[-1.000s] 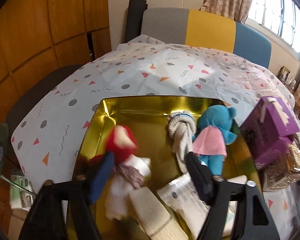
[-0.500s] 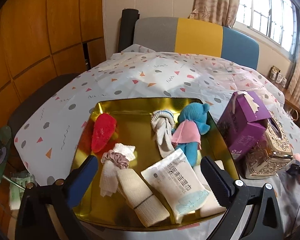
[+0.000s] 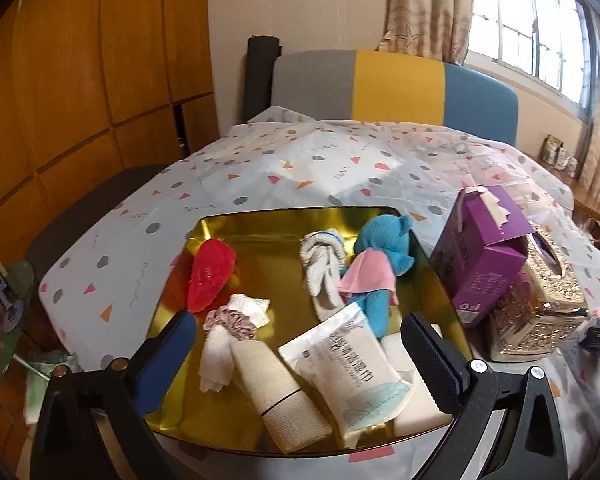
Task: Organize soft objects
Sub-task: 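Carry the white soap box toward the gold tray with the right gripper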
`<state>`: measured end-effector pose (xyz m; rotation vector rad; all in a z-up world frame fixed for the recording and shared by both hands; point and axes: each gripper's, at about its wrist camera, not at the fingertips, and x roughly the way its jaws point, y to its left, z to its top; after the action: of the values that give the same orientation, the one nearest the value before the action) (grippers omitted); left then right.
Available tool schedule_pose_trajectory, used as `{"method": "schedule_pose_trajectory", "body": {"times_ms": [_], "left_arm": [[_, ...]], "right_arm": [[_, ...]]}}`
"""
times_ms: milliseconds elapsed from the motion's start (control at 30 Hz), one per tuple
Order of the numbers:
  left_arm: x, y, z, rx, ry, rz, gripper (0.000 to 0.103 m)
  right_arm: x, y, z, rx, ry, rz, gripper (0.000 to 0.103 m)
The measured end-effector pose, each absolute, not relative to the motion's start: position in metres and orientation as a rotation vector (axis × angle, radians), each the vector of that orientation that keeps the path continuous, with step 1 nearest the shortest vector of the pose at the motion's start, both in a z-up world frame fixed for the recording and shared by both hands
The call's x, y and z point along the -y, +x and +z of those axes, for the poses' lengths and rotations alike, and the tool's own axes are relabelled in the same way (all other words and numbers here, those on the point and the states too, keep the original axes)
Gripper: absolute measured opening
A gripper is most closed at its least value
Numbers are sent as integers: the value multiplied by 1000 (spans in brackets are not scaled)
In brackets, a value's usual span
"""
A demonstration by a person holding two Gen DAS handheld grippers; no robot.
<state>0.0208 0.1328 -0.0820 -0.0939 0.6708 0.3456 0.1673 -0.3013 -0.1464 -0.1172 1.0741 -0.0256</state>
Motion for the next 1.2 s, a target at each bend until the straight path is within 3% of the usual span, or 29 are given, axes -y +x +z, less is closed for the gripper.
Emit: {"method": "schedule_pose_trajectory", "body": {"times_ms": [600,1200], "left_arm": [[-138,13,-82,-679,-123,276,103],[-140,11,-82,-704,-127,258,103]], "right_arm": [[292,182,-129,-1044,6,-64,72],[161,232,-15,-823,13,185,72]]}}
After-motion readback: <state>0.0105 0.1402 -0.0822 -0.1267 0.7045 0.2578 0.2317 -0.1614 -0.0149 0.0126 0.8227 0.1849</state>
